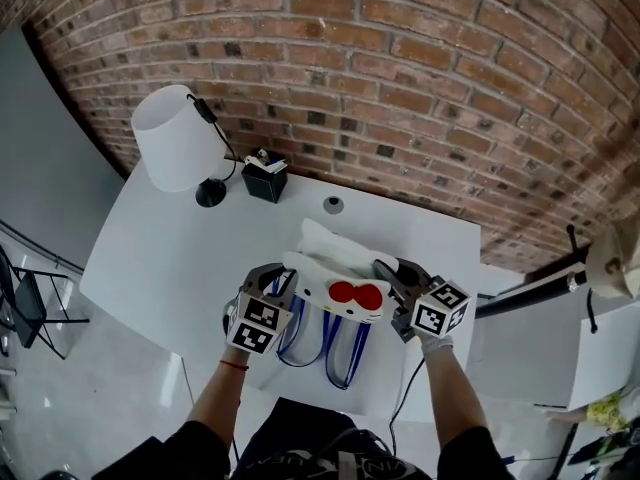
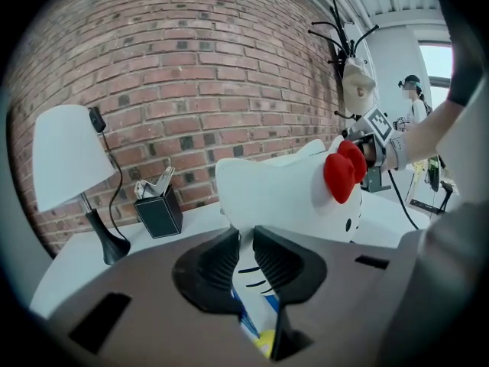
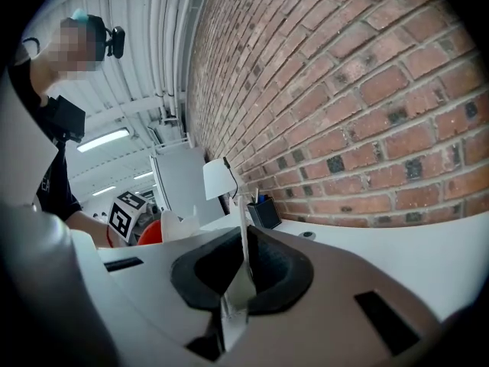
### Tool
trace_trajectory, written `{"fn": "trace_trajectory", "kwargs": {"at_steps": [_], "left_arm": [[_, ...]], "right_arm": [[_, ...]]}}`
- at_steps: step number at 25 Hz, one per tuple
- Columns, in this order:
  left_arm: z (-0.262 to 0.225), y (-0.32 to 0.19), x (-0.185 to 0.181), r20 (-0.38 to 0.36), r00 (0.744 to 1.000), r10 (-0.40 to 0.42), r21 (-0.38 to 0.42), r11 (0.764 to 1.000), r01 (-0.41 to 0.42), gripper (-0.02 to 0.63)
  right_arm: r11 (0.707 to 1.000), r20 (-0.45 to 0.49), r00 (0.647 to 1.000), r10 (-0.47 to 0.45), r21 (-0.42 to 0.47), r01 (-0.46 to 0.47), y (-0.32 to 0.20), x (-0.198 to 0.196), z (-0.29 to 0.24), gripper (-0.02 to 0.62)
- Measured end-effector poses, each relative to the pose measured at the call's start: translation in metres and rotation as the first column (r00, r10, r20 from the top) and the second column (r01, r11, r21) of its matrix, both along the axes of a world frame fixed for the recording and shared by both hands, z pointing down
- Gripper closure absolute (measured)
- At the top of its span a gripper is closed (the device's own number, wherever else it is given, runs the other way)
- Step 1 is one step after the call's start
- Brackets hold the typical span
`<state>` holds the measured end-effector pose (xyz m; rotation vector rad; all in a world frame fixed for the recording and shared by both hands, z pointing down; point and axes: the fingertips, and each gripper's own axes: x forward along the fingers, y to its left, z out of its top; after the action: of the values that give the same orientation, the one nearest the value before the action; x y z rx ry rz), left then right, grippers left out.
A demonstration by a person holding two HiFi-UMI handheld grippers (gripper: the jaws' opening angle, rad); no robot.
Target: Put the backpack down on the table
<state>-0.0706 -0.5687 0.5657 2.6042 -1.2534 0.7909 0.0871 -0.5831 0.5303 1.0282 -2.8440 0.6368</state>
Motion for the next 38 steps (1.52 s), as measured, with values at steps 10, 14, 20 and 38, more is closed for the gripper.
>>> {"fn": "trace_trajectory", "kwargs": {"at_steps": [10,14,20,38], "left_arm": [[0.009,-0.025,-0.003,0.001,0.998,-0.064,0.024,0.998,0.064,0.551],[0.016,-0.014,-0.003,0.029,0.999,-0.045,0.036,0.998,0.044,0.551],[0.022,-0.003,-0.005,0.018,0.999,-0.048,0.023,0.999,0.047,0.551],[0.003,0.017,-0.02,0.05,0.998,-0.043,0.043,0.998,0.041,0.551]], "right_arm": [[0.993,-0.103,0.992,0.068,0.105,-0.057,-0.011,-0.007,-0.005,0.584],[0.991,-0.119,0.991,0.058,0.129,-0.042,-0.001,-0.009,-0.003,0.584],[0.993,-0.133,0.99,0.052,0.111,-0.037,0.013,-0.009,0.004,0.583],[0.995,-0.203,0.975,0.085,0.06,-0.075,0.017,0.001,0.005,0.581]]}}
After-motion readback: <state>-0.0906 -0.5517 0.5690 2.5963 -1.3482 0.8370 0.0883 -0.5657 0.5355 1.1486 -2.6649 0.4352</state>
